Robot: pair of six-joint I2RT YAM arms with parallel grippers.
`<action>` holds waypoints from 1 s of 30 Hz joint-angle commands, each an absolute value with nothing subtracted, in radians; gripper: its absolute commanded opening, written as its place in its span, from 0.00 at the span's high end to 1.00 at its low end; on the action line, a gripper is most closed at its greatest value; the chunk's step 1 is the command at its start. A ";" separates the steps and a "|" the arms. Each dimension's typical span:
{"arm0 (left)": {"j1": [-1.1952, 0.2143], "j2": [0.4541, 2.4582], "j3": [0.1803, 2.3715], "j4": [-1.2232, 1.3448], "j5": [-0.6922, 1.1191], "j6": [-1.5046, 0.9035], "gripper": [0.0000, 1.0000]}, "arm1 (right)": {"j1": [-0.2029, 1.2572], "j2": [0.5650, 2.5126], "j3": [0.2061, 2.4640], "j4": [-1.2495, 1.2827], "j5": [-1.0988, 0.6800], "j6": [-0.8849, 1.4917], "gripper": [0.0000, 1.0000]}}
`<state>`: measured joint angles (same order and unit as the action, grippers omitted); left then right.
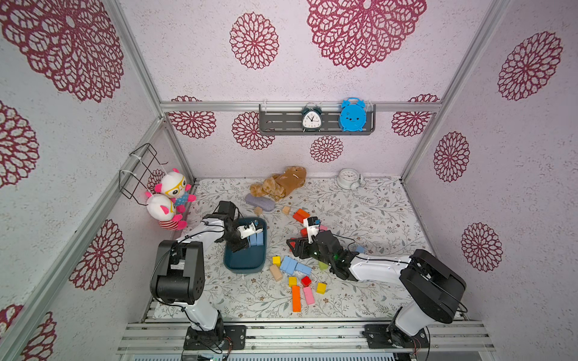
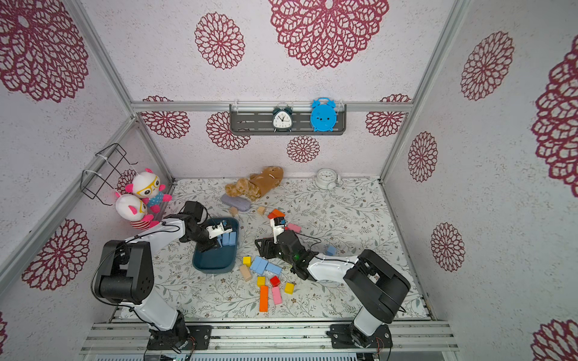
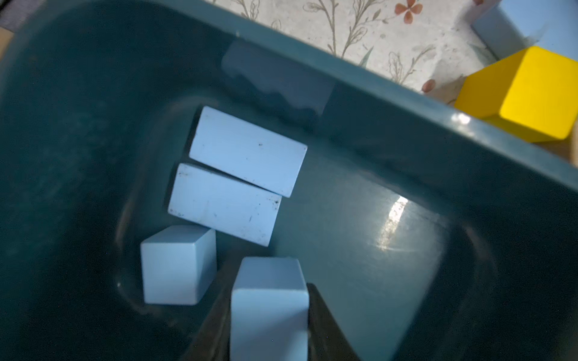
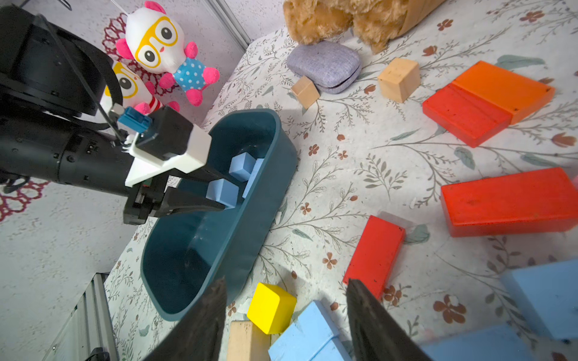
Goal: Pick out the blue building blocks
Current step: Place the building block in the storage box.
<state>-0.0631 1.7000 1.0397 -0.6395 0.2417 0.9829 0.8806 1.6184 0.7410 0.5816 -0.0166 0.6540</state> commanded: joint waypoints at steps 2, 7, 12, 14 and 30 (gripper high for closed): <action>-0.061 1.694 1.017 -0.515 0.188 1.041 0.60 | 0.889 1.635 0.788 0.591 -0.033 0.639 0.36; -0.049 1.682 1.014 -0.490 0.200 1.029 0.48 | 0.893 1.654 0.790 0.603 -0.033 0.643 0.36; -0.047 1.661 0.999 -0.465 0.206 1.037 0.42 | 0.896 1.657 0.786 0.613 -0.038 0.649 0.36; -0.045 1.651 0.992 -0.461 0.199 1.041 0.39 | 0.896 1.651 0.781 0.612 -0.035 0.649 0.36; -0.046 1.621 0.923 -0.407 0.119 1.085 0.16 | 0.910 1.638 0.761 0.622 -0.021 0.656 0.36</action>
<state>-0.0498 1.5970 0.9241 -0.4461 0.1947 0.9802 0.9009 1.6550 0.7605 0.5858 -0.0303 0.6552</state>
